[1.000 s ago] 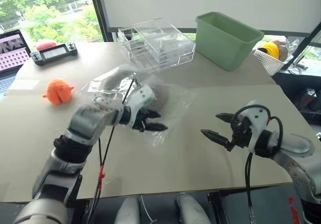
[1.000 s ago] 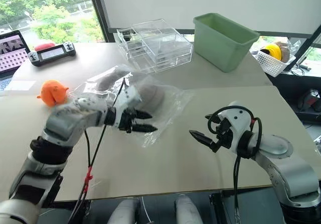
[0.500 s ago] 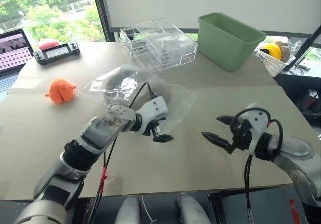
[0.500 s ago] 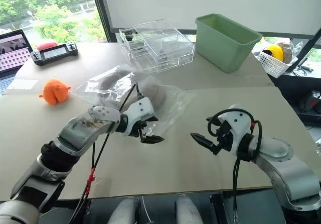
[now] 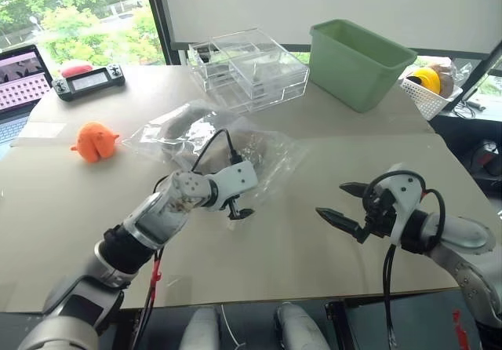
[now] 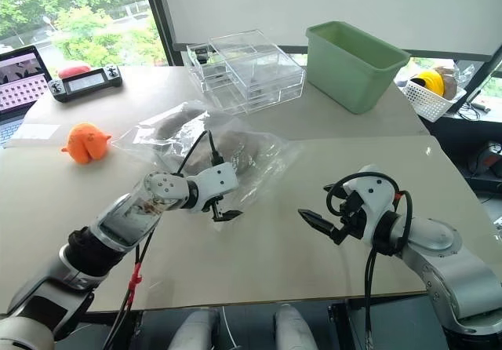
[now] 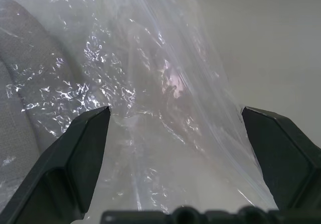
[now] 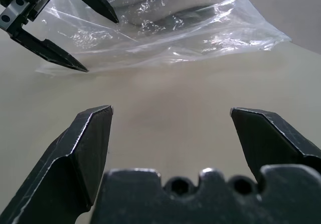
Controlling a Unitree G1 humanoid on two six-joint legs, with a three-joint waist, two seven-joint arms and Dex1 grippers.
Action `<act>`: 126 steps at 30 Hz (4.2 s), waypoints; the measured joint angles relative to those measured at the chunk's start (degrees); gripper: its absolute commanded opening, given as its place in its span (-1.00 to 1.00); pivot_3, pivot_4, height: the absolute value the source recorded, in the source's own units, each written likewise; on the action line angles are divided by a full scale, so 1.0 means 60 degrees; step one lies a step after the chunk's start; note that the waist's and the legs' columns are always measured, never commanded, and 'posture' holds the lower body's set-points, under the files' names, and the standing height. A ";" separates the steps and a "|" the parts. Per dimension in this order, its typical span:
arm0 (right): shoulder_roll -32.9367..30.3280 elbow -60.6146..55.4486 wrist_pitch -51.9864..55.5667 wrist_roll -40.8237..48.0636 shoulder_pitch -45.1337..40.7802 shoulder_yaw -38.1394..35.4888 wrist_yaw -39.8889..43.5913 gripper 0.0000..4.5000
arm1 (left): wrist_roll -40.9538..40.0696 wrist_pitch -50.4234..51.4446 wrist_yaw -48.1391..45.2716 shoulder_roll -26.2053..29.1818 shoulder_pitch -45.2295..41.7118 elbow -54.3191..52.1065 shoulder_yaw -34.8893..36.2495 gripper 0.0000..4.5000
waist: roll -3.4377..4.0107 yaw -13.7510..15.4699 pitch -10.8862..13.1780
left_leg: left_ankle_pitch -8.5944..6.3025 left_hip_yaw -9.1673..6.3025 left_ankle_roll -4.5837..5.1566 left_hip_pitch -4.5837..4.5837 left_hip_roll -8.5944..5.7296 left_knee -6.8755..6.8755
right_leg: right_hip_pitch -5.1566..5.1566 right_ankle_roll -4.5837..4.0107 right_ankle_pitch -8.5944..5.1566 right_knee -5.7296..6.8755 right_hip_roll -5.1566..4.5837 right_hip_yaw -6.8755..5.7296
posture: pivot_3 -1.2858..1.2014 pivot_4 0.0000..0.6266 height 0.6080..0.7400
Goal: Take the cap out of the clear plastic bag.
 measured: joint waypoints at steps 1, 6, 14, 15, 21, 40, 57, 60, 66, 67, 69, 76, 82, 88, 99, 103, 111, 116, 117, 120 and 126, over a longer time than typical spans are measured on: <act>0.0000 -0.0001 0.0000 0.0000 0.0000 0.0000 -0.0005 1.00 | 0.0035 0.0000 -0.0014 -0.0002 0.0000 0.0000 0.0000 0.99 | 0.0000 -0.0001 0.0000 | 0.0000 0.0000 0.0000 0.0000 0.0000 0.0000 | 0.0000 0.0000 0.0000 0.0000 0.0000 0.0000 | 0.03 -0.52 0.92; 0.0000 0.0000 0.0000 -0.0001 -0.0013 0.0000 -0.0026 1.00 | 0.0190 -0.0050 -0.0105 -0.0002 0.0000 0.0037 0.0002 0.99 | 0.0000 -0.0002 0.0000 | 0.0000 0.0000 0.0000 0.0000 0.0000 0.0000 | 0.0000 0.0000 0.0000 0.0000 0.0000 0.0000 | 0.03 -0.52 0.92; 0.0001 0.0000 -0.0001 0.0002 -0.0030 0.0000 -0.0129 1.00 | 0.0315 -0.0068 -0.0202 -0.0008 0.0000 0.0151 0.0011 -0.12 | 0.0000 -0.0001 0.0000 | 0.0000 0.0000 0.0000 0.0000 0.0000 0.0000 | 0.0000 0.0000 0.0000 0.0000 0.0000 0.0000 | 0.03 -0.52 0.92; 0.0001 0.0000 -0.0001 0.0002 -0.0030 0.0000 -0.0138 1.00 | 0.0325 -0.0069 -0.0202 -0.0014 0.0000 0.0151 0.0015 -0.28 | 0.0000 -0.0001 0.0000 | 0.0000 0.0000 0.0000 0.0000 0.0000 0.0000 | 0.0000 0.0000 0.0000 0.0000 0.0000 0.0000 | 0.03 -0.52 0.92; 0.0001 -0.0001 -0.0001 0.0013 -0.0030 0.0000 -0.0151 1.00 | 0.0396 -0.0079 -0.0201 -0.0024 0.0000 0.0174 0.0018 -0.99 | 0.0000 -0.0002 0.0000 | 0.0000 0.0000 0.0000 0.0000 0.0000 0.0000 | 0.0000 0.0000 0.0000 0.0001 0.0000 0.0000 | 0.03 -0.52 0.92; 0.0696 0.0442 -0.0044 -0.0100 -0.1966 0.1116 -0.0372 1.00 | -0.2045 -0.1128 -0.2859 0.1028 -0.0754 0.2332 0.3463 -0.99 | 0.0003 -0.0110 0.0001 | 0.0000 0.0002 0.0000 0.0000 0.0003 -0.0006 | -0.0006 -0.0001 0.0001 0.0001 0.0000 -0.0002 | 0.03 -0.52 0.92; 0.4431 0.5225 -0.3304 -0.3042 -0.5199 0.5218 -0.0499 1.00 | -0.3894 -0.0283 -0.2768 0.0085 -0.1525 0.2471 0.4811 -0.99 | 0.0002 -0.0036 0.0002 | 0.0001 -0.0024 -0.0001 -0.0041 0.0003 0.0017 | -0.0031 -0.0076 0.0045 0.0021 0.0000 -0.0026 | 0.03 -0.52 0.92; 0.4596 0.6474 -0.4254 -0.3488 -0.5418 0.5121 -0.0540 1.00 | -0.4418 0.0104 -0.3093 0.0423 -0.1502 0.2161 0.5031 -0.99 | 0.0003 -0.0102 0.0002 | 0.0001 -0.0023 -0.0001 -0.0033 0.0004 0.0012 | -0.0030 -0.0076 0.0045 0.0025 0.0001 -0.0024 | 0.03 -0.52 0.92; 0.4165 0.6570 -0.4621 -0.3367 -0.5399 0.4465 0.0155 1.00 | -0.4633 0.0159 -0.3708 0.1426 -0.0884 0.1884 0.5038 -0.99 | 0.0006 -0.0231 0.0004 | 0.0001 -0.0031 -0.0002 -0.0037 0.0003 0.0004 | -0.0033 -0.0076 0.0045 0.0027 0.0001 -0.0028 | 0.03 -0.52 0.92; 0.3961 0.6178 -0.4425 -0.3202 -0.5265 0.4392 0.0422 1.00 | -0.4618 0.0119 -0.3701 0.1481 -0.0816 0.1893 0.5036 -0.99 | 0.0006 -0.0217 0.0004 | 0.0001 -0.0030 -0.0002 -0.0037 0.0002 0.0005 | -0.0030 -0.0076 0.0045 0.0026 0.0001 -0.0027 | 0.03 -0.52 0.92; 0.3367 0.5215 -0.3876 -0.2741 -0.4922 0.4352 0.1094 1.00 | -0.4557 -0.0013 -0.3659 0.1631 -0.0691 0.1958 0.5025 -0.99 | 0.0007 -0.0204 0.0004 | 0.0001 -0.0031 -0.0002 -0.0037 0.0002 0.0007 | -0.0028 -0.0075 0.0044 0.0023 0.0001 -0.0028 | 0.03 -0.52 0.92; 0.1623 0.2373 -0.1595 -0.0563 -0.4256 0.3455 0.2573 1.00 | -0.4459 -0.0038 -0.3462 0.1815 -0.0078 0.1936 0.5049 -0.99 | 0.0006 -0.0287 0.0006 | 0.0001 -0.0030 -0.0001 -0.0022 0.0008 0.0007 | -0.0023 -0.0062 0.0037 0.0024 0.0009 -0.0021 | 0.03 -0.52 0.92; 0.2842 0.3130 -0.1280 -0.0818 -0.5218 0.3159 0.1067 1.00 | -0.5013 0.0218 -0.3451 0.1793 0.0008 0.1428 0.5284 -0.99 | 0.0003 -0.0266 0.0008 | 0.0001 -0.0030 -0.0002 -0.0006 0.0008 0.0006 | -0.0021 -0.0048 0.0027 0.0047 0.0012 -0.0019 | 0.03 -0.52 0.92; 0.3681 0.4008 -0.1396 -0.1497 -0.5165 0.3464 0.0324 1.00 | -0.5890 0.0844 -0.3444 0.1882 0.0011 0.1260 0.5923 -0.99 | 0.0004 -0.0251 0.0008 | 0.0001 -0.0030 -0.0001 -0.0039 0.0007 0.0002 | -0.0045 -0.0075 0.0043 0.0041 0.0010 -0.0021 | 0.03 -0.52 0.92; 0.4698 0.4850 -0.2006 -0.2378 -0.5291 0.3969 -0.0087 1.00 | -0.7294 0.1679 -0.2956 0.2189 0.0674 0.0791 0.7354 -0.99 | 0.0007 -0.0272 0.0010 | 0.0001 -0.0029 -0.0002 -0.0033 0.0010 -0.0003 | -0.0047 -0.0075 0.0042 0.0042 0.0011 -0.0021 | 0.03 -0.52 0.92; 0.5223 0.5053 -0.2283 -0.2774 -0.5360 0.4557 -0.0156 1.00 | -0.7539 0.1819 -0.2694 0.2213 0.0955 0.0979 0.7872 -0.99 | 0.0008 -0.0308 0.0010 | 0.0001 -0.0028 -0.0002 -0.0018 0.0011 -0.0020 | -0.0047 -0.0076 0.0042 0.0042 0.0011 -0.0019 | 0.03 -0.52 0.92; 0.6052 0.7078 -0.3966 -0.4460 -0.5994 0.5771 -0.0590 1.00 | -0.7787 0.1865 -0.2488 0.2326 0.1386 0.1148 0.8190 -0.99 | 0.0007 -0.0284 0.0011 | 0.0005 -0.0028 -0.0009 -0.0015 0.0011 -0.0021 | -0.0048 -0.0078 0.0042 0.0044 0.0011 -0.0021 | 0.03 -0.52 0.92; 0.6521 0.9798 -0.6157 -0.6054 -0.7320 0.5988 -0.1913 1.00 | -0.8077 0.1885 -0.2438 0.2325 0.1484 0.1031 0.8219 -0.99 | 0.0006 -0.0285 0.0011 | 0.0005 -0.0029 -0.0011 -0.0016 0.0012 -0.0034 | -0.0049 -0.0081 0.0044 0.0038 0.0011 -0.0021 | 0.03 -0.52 0.92; 0.6555 1.0255 -0.6489 -0.6322 -0.7527 0.5990 -0.2186 1.00 | -0.8102 0.1890 -0.2425 0.2324 0.1486 0.1020 0.8219 -0.99 | 0.0006 -0.0285 0.0011 | 0.0005 -0.0029 -0.0011 -0.0018 0.0011 -0.0034 | -0.0052 -0.0082 0.0045 0.0037 0.0010 -0.0021 | 0.03 -0.52 0.92; 0.6656 1.1550 -0.7707 -0.7115 -0.8002 0.6049 -0.2910 1.00 | -0.8281 0.1895 -0.2375 0.2322 0.1494 0.0979 0.8218 -0.99 | 0.0004 -0.0294 0.0012 | 0.0006 -0.0029 -0.0012 -0.0019 0.0011 -0.0036 | -0.0053 -0.0084 0.0046 0.0035 0.0010 -0.0020 | 0.03 -0.52 0.92; 0.6936 1.2892 -0.9264 -0.7994 -0.8156 0.6723 -0.2749 1.00 | -0.8378 0.1891 -0.2221 0.2275 0.1401 0.1018 0.8085 -0.99 | 0.0004 -0.0340 0.0012 | 0.0006 -0.0029 -0.0012 -0.0013 0.0011 -0.0036 | -0.0053 -0.0084 0.0046 0.0043 0.0011 -0.0019 | 0.03 -0.52 0.92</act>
